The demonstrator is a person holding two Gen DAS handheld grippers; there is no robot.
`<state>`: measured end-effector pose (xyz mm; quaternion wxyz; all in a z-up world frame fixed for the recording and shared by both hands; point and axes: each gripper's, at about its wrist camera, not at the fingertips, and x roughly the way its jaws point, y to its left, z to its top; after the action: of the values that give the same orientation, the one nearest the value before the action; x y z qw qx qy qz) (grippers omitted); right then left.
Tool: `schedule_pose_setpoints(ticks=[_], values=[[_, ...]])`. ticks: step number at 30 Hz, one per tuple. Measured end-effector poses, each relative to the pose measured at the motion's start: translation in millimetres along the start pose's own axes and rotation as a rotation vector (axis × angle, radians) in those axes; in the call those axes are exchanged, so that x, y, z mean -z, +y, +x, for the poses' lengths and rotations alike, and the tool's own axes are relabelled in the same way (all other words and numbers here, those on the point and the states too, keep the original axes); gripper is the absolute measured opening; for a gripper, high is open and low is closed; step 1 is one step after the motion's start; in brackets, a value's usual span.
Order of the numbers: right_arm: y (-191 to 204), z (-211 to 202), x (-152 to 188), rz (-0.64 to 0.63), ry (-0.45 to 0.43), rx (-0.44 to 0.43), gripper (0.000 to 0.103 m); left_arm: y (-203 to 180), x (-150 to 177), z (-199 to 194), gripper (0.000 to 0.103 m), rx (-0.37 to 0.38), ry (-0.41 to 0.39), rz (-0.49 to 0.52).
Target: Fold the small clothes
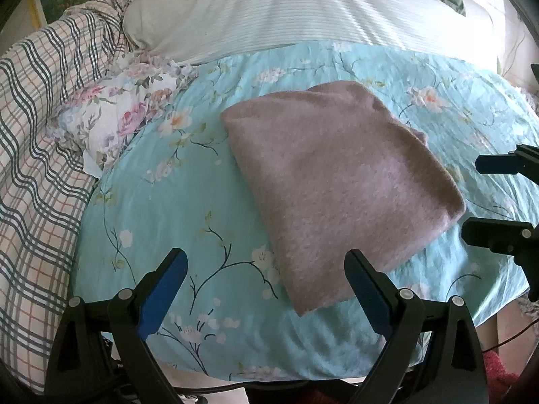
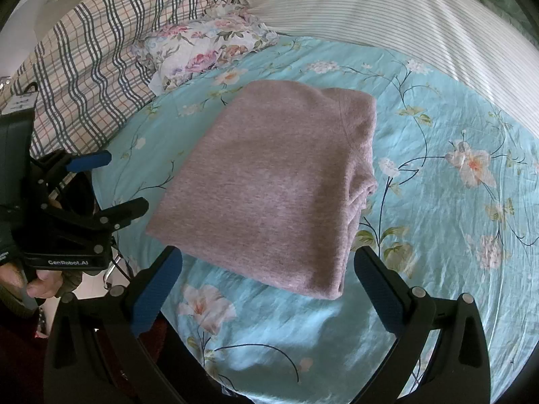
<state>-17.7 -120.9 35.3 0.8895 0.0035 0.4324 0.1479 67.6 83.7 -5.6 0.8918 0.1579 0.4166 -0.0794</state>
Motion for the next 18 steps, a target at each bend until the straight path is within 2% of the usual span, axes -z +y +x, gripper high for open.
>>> schedule_pose_setpoints(ticks=[18], values=[[-1.3,-0.6,-2.9,-0.007,-0.002,-0.007,0.102,-2.4,-3.9,-2.9,0.095,0.004,-0.010,0.000]])
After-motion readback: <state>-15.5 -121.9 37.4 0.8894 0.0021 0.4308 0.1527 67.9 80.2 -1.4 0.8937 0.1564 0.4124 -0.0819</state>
